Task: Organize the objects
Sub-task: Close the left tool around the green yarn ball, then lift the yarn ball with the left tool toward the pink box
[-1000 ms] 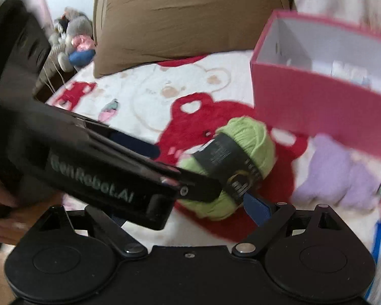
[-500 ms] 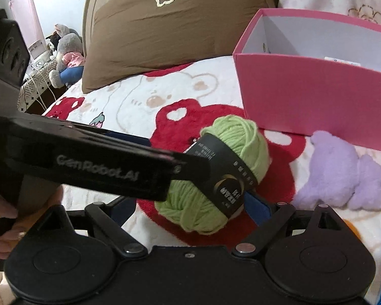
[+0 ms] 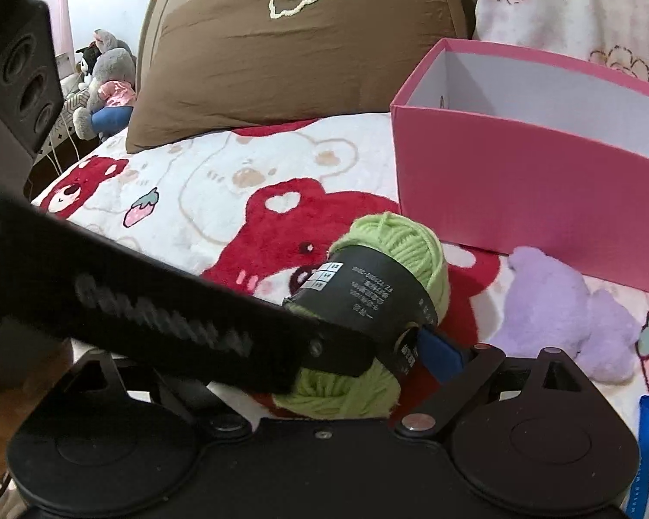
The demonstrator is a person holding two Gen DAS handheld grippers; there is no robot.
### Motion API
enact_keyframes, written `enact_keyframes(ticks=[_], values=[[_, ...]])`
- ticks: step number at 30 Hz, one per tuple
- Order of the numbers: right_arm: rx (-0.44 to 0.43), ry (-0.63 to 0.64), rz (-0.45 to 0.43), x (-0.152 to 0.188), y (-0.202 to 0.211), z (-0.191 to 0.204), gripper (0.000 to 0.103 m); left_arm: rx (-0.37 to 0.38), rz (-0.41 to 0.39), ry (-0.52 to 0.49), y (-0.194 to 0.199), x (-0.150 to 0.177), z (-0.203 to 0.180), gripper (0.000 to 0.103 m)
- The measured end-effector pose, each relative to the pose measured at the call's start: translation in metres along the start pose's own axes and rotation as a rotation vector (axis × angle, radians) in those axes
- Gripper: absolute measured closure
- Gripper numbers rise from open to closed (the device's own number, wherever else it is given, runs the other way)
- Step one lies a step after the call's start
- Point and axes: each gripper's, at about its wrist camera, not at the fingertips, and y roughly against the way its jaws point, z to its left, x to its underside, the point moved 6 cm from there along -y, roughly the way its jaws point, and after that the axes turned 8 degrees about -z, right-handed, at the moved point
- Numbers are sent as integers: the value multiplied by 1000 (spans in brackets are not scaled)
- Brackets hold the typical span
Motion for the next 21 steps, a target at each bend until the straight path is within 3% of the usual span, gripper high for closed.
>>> enact_keyframes(ticks=[3, 5, 12, 16, 19, 21], values=[[-9, 77, -45, -2, 11, 6, 8, 30, -18, 134, -1, 0, 3, 60], [7, 123, -43, -1, 13, 9, 8, 0, -22, 85, -2, 0, -2, 67], [63, 78, 1, 2, 6, -10, 10, -42, -47, 24, 3, -8, 0, 67], [101, -61, 55, 1, 0, -31, 10, -55, -63, 13, -2, -9, 9, 50], [85, -79, 55, 2, 0, -34, 13, -55, -41, 43, -9, -4, 16, 50], [61, -45, 52, 6, 1, -31, 22, -49, -16, 71, -13, 0, 16, 54]])
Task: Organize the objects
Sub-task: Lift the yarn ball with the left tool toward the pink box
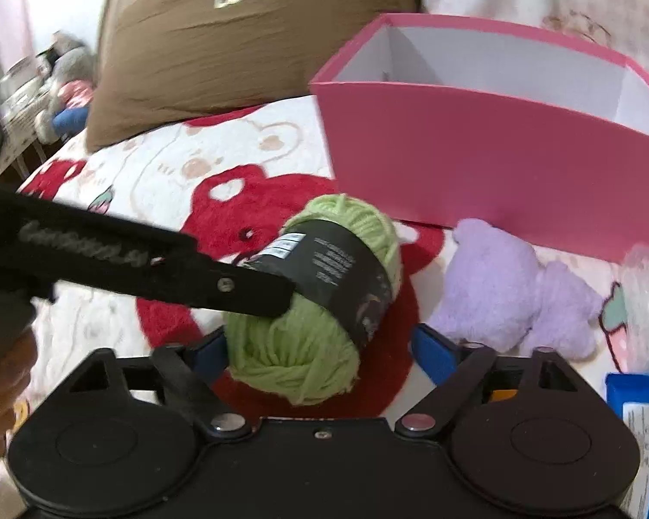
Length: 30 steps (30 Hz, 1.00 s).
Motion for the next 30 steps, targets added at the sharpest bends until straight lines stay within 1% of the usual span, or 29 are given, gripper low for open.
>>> enact_keyframes(ticks=[1, 2, 5, 7, 11, 15, 19, 22, 26, 30], values=[[-19, 5, 5, 2, 0, 2, 28, 8, 0, 8, -1, 1, -1, 59], [-39, 1, 8, 4, -1, 2, 30, 11, -7, 4, -1, 2, -3, 61], [-53, 15, 1, 5, -2, 2, 31, 8, -26, -31, 0, 2, -8, 66], [-62, 39, -4, 5, -3, 3, 32, 8, -30, -32, 0, 3, -10, 67], [-68, 103, -4, 7, -4, 6, 36, -50, 10, -89, -2, 9, -20, 68], [-59, 132, -9, 7, 2, 11, 36, -32, -1, -75, 4, 11, -26, 68], [-82, 113, -11, 4, 7, 7, 37, -30, -20, -115, 11, 12, -36, 68], [-80, 140, -27, 3, 13, 11, 37, -32, -19, -135, 16, 12, -41, 68], [-93, 165, -29, 1, 21, 15, 37, -27, -10, -113, 25, 11, -42, 68], [-100, 179, -23, -4, 30, 19, 37, -20, -19, -117, 34, 9, -47, 68]])
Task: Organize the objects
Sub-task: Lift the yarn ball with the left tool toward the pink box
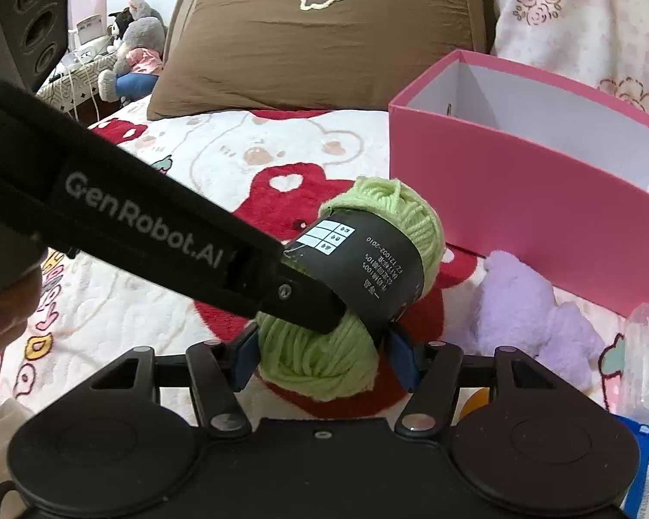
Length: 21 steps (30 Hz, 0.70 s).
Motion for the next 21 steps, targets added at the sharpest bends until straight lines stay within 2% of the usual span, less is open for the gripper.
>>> enact_keyframes(ticks=[8, 16, 21], values=[[-20, 10, 3, -7, 21, 8, 33, 16, -25, -14, 18, -4, -12, 68], [-59, 32, 14, -9, 41, 17, 32, 55, -85, -60, 41, -13, -34, 68], [-58, 43, -6, -8, 47, 19, 33, 35, -77, -84, 45, -12, -40, 68]])
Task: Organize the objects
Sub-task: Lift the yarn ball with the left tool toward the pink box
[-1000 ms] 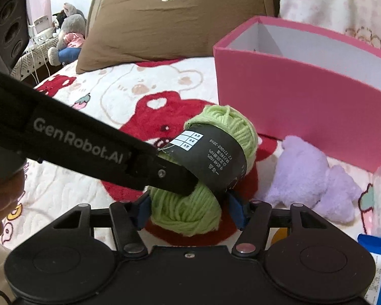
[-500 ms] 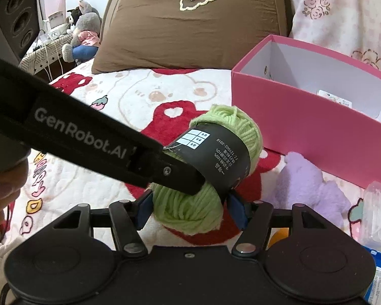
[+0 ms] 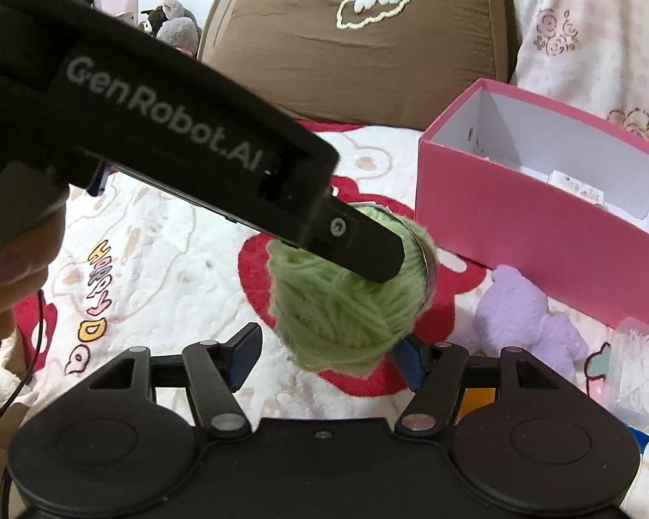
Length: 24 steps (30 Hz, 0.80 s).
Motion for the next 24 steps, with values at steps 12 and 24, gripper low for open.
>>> enact_keyframes(ticks=[12, 24], values=[[87, 91, -103, -5, 14, -3, 39, 11, -1, 36, 9, 2, -5, 69], [103, 185, -138, -10, 36, 2, 39, 4, -11, 50, 26, 0, -32, 69]])
